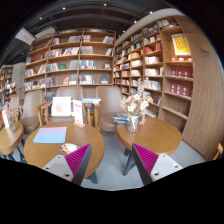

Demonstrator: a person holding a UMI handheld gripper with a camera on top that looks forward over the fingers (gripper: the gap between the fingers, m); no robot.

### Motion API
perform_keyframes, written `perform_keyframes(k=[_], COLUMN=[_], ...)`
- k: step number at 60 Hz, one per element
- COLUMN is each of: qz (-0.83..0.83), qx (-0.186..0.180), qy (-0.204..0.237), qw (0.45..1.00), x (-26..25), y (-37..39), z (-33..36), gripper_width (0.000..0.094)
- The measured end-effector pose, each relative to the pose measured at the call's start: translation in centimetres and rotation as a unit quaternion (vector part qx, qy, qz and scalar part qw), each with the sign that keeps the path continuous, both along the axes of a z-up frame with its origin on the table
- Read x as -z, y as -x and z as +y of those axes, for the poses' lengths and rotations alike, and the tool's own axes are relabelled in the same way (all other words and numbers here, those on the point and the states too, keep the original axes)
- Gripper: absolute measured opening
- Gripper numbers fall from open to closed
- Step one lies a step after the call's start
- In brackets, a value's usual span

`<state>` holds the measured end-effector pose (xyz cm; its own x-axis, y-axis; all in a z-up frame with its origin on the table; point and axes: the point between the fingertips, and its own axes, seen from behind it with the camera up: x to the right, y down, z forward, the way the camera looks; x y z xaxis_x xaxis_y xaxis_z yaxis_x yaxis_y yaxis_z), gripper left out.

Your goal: Arrange mouse

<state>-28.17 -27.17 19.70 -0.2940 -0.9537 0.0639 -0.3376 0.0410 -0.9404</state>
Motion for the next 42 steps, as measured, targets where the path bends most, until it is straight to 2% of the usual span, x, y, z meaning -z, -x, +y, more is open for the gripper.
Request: perform_keyframes(k=[19, 42], qz=[0.019, 0.067], qx=[-0.027, -0.082], qy=[-0.001, -0.01], qw=[0.999, 0.994], x=[1.7, 6.3], y=[-2.2, -5.3], z=[2.8, 9.3], gripper_width=[0.0833, 0.0842])
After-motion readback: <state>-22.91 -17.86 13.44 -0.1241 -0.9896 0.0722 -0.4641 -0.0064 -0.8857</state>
